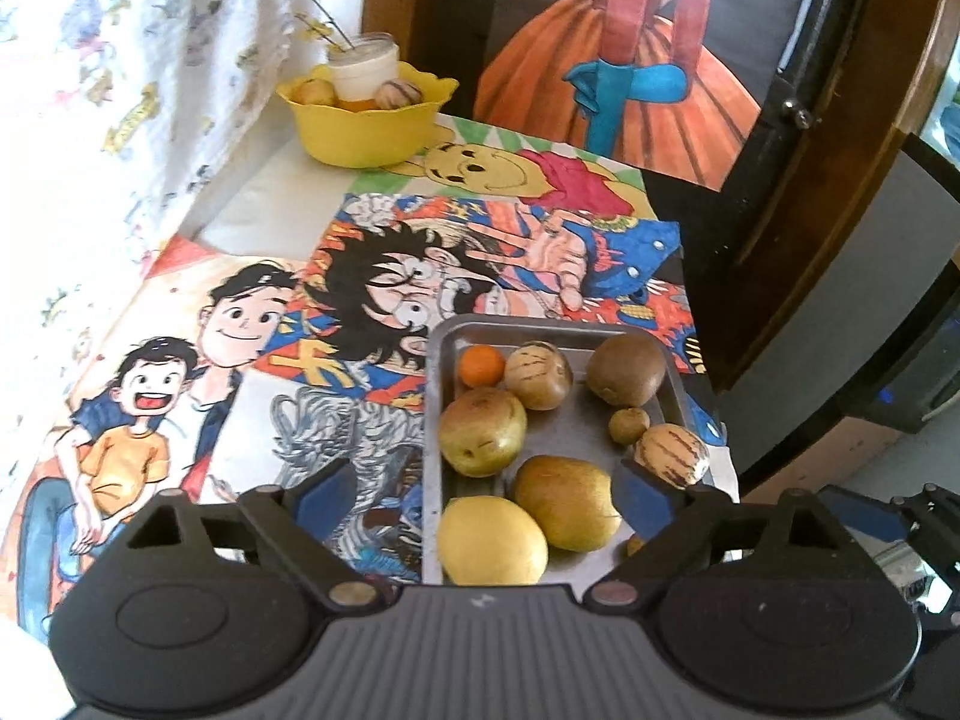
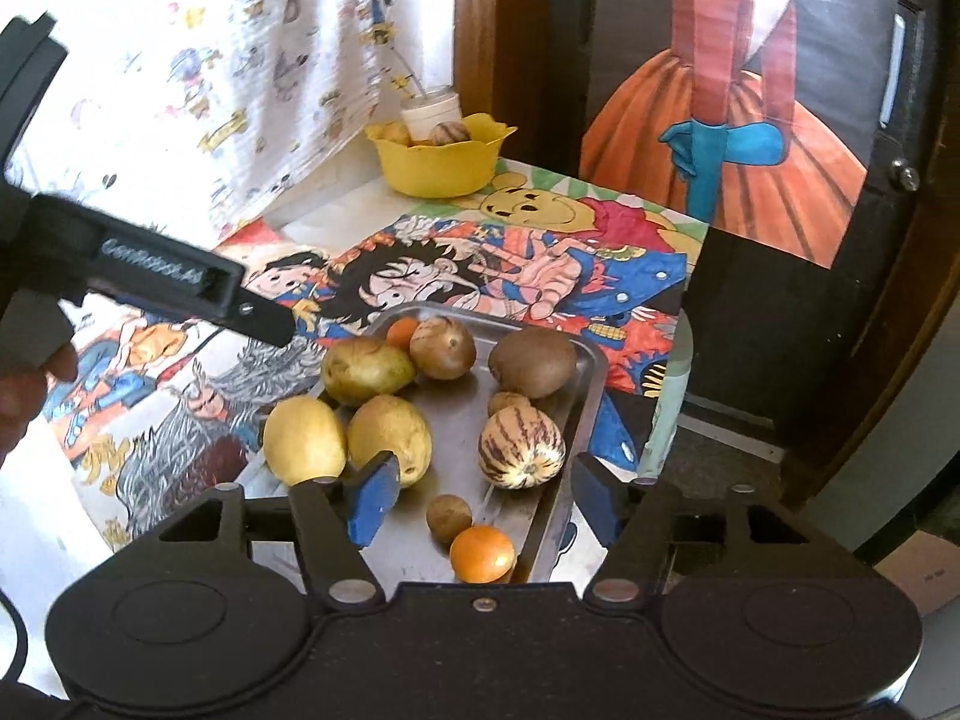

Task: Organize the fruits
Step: 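Withdraw both open tools up and back from the tray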

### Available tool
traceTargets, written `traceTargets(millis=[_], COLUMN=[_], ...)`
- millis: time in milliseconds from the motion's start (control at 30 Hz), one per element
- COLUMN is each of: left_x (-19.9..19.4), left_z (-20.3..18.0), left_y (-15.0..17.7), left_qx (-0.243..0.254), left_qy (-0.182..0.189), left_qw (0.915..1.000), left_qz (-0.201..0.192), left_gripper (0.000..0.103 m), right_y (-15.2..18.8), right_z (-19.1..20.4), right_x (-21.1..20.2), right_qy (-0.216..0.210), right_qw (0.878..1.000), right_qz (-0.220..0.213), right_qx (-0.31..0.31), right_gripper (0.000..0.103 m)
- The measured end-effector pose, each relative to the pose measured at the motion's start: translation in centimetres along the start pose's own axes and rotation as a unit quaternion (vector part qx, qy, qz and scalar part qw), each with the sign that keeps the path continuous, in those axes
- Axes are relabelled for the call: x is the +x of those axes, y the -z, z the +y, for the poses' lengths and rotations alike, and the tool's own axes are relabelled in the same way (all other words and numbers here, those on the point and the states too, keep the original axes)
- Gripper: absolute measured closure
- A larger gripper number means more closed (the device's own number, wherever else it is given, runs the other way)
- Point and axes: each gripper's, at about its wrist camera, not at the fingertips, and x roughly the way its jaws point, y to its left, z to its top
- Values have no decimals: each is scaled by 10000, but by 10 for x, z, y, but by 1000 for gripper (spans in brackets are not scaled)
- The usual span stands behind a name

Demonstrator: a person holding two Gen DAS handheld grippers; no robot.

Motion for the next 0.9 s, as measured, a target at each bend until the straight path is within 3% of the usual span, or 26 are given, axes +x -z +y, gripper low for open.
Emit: traceTargets(millis=[167, 500, 900], left_x=[-9, -10, -32], left_z=[10, 28, 36], left_y=[1, 13, 12], left_qx=[-168, 6, 667], left_qy=[-46, 1, 335], left_qw=[9998, 10000, 9970], left_qz=[-53, -61, -192], left_gripper=[1, 1, 1], right_y=[-5, -6, -14], right_z=[3, 17, 49], right_x=[-4, -16, -49], right_qy=[186, 796, 1380], right_qw=[9996, 9933, 9812], right_qz=[-13, -132, -316], right_qx=[231, 829, 1310], right_gripper=[25, 6, 1])
